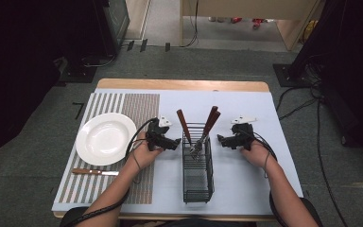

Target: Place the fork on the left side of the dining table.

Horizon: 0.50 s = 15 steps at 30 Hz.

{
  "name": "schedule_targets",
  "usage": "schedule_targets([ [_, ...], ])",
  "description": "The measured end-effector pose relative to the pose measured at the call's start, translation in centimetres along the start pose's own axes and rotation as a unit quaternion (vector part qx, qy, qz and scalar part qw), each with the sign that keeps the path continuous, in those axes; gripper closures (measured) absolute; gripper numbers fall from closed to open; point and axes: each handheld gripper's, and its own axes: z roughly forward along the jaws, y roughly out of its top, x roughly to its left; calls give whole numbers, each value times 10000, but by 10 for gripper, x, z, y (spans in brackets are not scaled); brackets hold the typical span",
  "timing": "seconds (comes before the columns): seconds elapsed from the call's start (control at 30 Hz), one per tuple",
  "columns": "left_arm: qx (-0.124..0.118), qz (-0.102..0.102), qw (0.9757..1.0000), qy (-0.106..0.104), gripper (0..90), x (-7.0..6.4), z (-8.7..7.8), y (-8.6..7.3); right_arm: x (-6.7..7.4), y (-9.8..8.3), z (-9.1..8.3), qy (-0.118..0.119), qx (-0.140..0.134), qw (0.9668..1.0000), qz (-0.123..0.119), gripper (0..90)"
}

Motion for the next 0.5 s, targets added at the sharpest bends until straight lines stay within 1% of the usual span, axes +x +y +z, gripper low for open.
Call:
schedule_targets([
  [0.5,2,-3,10000,-2,104,0,0,0,0,0,0,0,3,10000,0,77],
])
